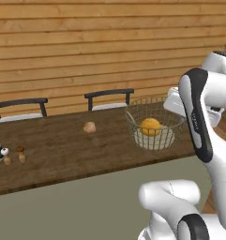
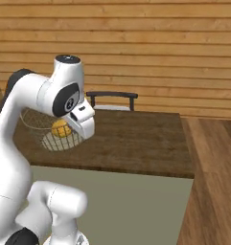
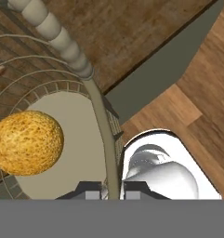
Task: Open the cabinet, pick up the bread from the cabinet and place it in the basket. Then move the basket to the dining counter.
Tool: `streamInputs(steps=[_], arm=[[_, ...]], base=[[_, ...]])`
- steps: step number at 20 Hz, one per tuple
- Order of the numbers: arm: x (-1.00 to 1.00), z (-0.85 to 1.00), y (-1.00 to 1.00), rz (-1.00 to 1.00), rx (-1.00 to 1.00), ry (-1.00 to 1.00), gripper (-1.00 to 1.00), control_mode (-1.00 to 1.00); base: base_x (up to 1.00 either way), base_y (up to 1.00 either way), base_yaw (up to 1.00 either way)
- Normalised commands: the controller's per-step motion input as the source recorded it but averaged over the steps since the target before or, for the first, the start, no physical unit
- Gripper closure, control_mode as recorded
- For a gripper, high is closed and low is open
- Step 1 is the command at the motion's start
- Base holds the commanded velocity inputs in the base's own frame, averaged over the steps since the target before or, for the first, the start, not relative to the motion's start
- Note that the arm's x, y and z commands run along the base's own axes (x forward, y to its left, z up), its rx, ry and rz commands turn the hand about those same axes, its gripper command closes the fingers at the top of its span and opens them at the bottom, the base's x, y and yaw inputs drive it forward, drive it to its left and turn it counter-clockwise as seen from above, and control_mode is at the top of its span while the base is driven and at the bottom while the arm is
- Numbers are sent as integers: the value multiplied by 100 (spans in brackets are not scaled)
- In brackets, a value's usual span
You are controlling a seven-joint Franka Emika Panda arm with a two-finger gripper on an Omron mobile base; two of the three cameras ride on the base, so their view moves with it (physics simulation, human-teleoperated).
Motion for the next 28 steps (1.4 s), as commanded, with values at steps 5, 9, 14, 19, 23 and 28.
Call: streamInputs(steps=[5, 9, 14, 19, 23, 28], arm=[[100, -85, -14, 2, 0, -2, 100, -100], [100, -78, -20, 0, 0, -11, 100, -100], [99, -77, -11, 0, 0, -13, 100, -100], [82, -71, 0, 1, 0, -2, 100, -100], [53, -26, -13, 0, 0, 29, 100, -100], [38, -19, -2, 0, 0, 12, 100, -100]], base=[[0, 0, 0], [0, 0, 0], [0, 0, 0], [0, 0, 0], [0, 0, 0], [0, 0, 0]])
